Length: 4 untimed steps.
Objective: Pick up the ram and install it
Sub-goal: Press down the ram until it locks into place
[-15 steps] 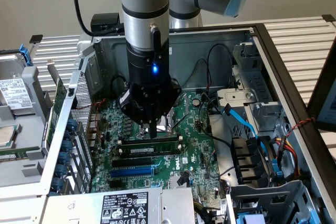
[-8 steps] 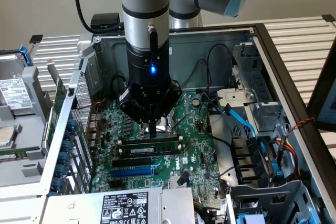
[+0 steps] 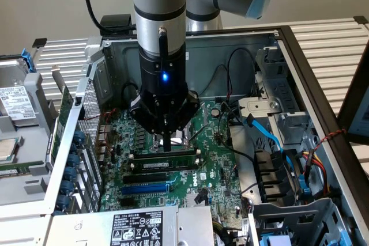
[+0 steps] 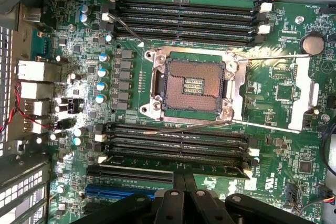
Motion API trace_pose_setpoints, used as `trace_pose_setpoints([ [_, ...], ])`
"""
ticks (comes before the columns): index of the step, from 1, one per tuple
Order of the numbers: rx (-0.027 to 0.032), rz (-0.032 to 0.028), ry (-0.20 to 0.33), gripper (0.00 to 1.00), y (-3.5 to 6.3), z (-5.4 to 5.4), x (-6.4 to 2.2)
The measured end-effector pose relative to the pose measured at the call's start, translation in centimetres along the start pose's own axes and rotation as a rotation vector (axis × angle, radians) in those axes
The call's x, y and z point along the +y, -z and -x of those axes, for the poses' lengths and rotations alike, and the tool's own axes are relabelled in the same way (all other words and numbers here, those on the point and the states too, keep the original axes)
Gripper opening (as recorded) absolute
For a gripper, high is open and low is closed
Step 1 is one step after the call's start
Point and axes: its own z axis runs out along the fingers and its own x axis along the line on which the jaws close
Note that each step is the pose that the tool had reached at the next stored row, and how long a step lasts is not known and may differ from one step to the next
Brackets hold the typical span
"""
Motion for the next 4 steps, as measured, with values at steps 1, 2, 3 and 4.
trace_pose_setpoints([
  [1, 0.0000, 0.0000, 0.000, 0.10, 0.00, 0.00, 0.00],
  [2, 0.0000, 0.0000, 0.000, 0.10, 0.00, 0.00, 0.00],
  [3, 0.0000, 0.0000, 0.000, 0.10, 0.00, 0.00, 0.00],
  [4, 0.0000, 0.0000, 0.000, 0.10, 0.00, 0.00, 0.00],
])
